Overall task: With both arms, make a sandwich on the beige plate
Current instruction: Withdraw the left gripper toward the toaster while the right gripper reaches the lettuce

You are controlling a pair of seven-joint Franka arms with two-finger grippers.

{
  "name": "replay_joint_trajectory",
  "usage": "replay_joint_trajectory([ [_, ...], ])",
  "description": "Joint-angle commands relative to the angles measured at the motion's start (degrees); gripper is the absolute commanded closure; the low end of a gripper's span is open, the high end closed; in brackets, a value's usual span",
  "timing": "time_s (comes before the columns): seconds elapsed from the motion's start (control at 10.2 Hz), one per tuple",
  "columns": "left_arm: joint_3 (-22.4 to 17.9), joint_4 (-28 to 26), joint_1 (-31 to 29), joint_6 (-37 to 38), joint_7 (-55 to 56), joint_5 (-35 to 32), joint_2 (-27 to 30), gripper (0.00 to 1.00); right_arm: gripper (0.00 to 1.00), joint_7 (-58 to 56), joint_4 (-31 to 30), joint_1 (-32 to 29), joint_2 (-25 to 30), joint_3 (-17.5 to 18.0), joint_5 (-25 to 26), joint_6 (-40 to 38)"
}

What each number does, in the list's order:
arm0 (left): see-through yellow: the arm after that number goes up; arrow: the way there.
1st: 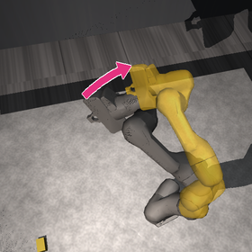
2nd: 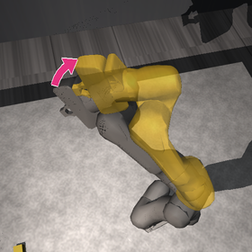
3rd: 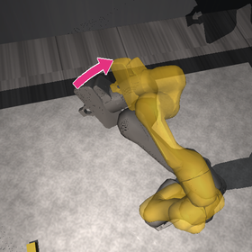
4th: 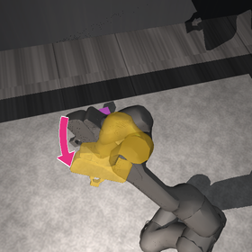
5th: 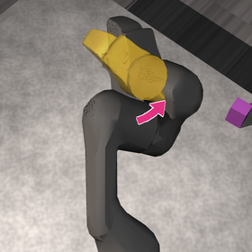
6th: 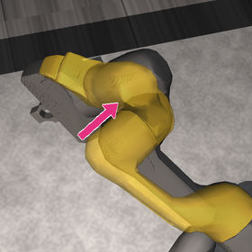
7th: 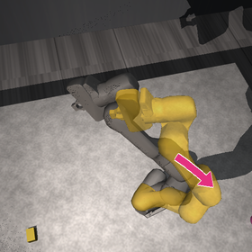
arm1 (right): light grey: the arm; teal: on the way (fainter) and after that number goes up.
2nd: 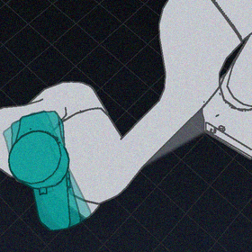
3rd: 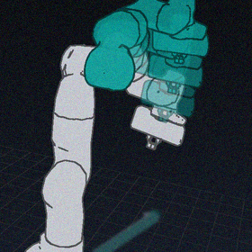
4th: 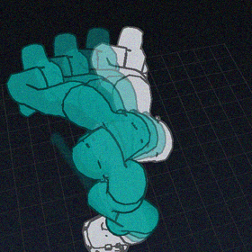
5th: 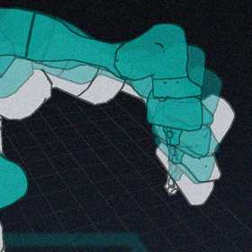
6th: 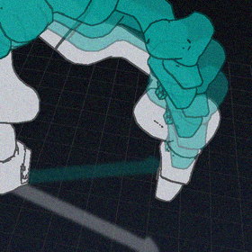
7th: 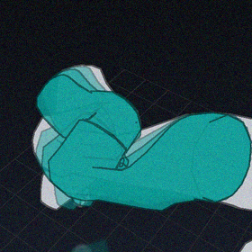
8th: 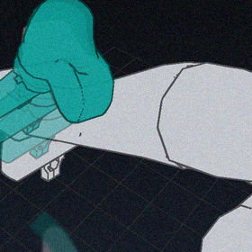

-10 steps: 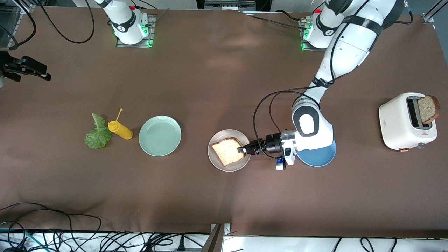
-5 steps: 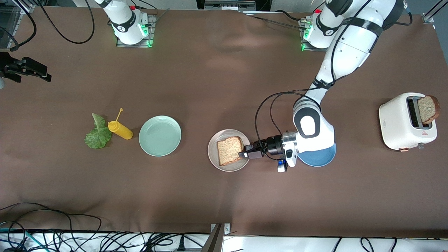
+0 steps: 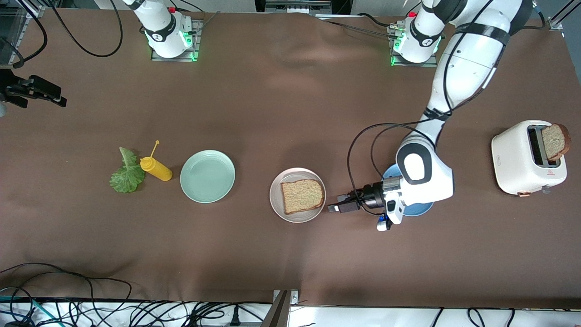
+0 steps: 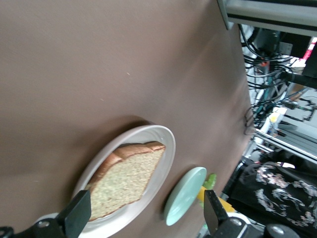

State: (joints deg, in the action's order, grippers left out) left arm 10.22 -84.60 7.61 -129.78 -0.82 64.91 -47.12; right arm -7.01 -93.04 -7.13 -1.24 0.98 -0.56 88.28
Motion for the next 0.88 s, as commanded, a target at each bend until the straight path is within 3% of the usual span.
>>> replay_joint_trajectory([
  [0.0, -0.38, -0.39, -0.32, 1.28, 9.30, -11.06, 4.21, 0.00, 0.00, -0.12, 0.66, -1.48, -2.01, -0.10, 0.29, 0.92],
  [0.2, -0.38, -0.30, -2.95, 6.80, 11.71, -21.27, 7.47, 0.00, 0.00, -0.11, 0.66, -4.54, -7.95, -0.36, -0.49, 0.23],
  [0.49, -0.47, -0.21, -6.72, 16.01, 12.86, -33.32, 12.83, 0.00, 0.00, -0.11, 0.66, -5.00, -11.14, -0.37, 1.26, 1.36],
  [0.79, -0.47, -0.12, -10.33, 25.78, 12.60, -44.84, 20.11, 0.00, 0.00, -0.99, -2.13, -5.00, -17.90, -0.37, 2.93, 9.60],
])
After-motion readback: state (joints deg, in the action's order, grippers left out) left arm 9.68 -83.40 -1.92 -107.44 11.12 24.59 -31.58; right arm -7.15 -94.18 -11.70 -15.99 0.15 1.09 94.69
